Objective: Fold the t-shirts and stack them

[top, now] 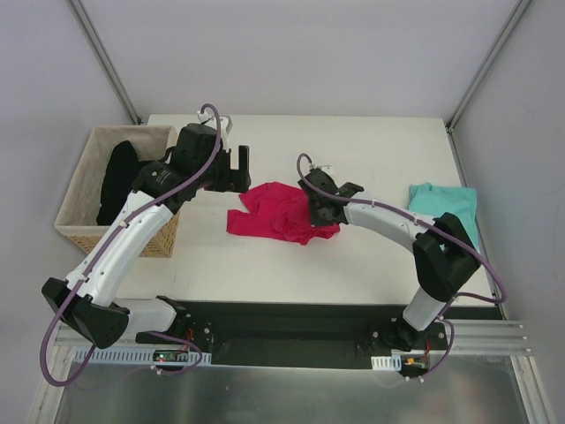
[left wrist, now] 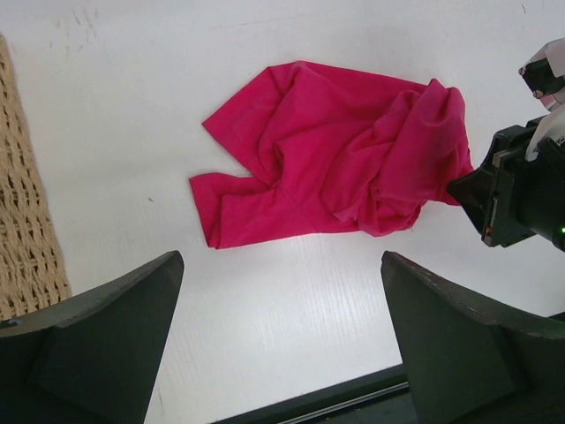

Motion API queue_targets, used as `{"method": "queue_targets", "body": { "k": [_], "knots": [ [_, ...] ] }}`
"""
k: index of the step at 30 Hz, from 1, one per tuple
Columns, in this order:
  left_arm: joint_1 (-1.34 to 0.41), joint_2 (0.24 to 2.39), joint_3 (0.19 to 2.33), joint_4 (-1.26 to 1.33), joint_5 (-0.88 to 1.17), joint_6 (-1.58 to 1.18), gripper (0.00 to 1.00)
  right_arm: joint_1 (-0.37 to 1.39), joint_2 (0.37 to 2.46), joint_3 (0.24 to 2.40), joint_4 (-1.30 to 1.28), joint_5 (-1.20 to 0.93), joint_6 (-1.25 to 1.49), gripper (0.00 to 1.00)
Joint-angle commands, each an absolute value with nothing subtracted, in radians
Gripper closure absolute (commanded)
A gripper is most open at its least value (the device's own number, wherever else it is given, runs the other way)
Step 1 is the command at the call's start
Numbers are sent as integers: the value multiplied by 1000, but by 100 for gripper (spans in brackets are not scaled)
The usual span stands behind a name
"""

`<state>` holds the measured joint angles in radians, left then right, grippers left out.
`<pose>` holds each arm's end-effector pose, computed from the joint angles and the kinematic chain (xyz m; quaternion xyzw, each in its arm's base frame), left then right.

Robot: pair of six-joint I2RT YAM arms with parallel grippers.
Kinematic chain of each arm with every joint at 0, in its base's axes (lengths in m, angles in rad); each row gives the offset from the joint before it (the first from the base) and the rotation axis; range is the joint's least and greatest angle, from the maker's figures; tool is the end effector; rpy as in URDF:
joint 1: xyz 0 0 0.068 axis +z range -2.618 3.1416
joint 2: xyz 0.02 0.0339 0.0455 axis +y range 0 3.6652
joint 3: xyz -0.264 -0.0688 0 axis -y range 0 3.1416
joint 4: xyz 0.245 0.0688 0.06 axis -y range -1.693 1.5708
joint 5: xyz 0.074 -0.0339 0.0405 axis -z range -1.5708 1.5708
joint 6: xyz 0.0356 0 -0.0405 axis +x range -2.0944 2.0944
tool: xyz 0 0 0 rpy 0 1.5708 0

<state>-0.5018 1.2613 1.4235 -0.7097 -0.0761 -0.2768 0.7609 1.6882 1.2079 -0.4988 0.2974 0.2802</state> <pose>0.2338 -0.1252 0.4067 0.0793 0.8679 -0.1550 0.4652 0.2651 0.2381 0.2260 -0.1832 0.9291 0.0205 0.3206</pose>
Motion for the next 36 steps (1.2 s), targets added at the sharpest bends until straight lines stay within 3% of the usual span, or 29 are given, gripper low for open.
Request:
{"method": "queue_targets", "body": {
  "k": [1, 15, 25, 36],
  "knots": [
    [-489, 1264, 1476, -735, -109, -261, 5, 750, 1683, 1247, -508, 337, 310, 99],
    [-489, 1264, 1476, -733, -117, -252, 5, 703, 1646, 1357, -580, 459, 244, 99],
    [-489, 1235, 1453, -733, -135, -252, 5, 577, 1609, 1471, -615, 495, 135, 99],
    [-489, 1227, 1443, -733, -124, -258, 5, 453, 1532, 1450, -606, 551, 91, 99]
  ]
}}
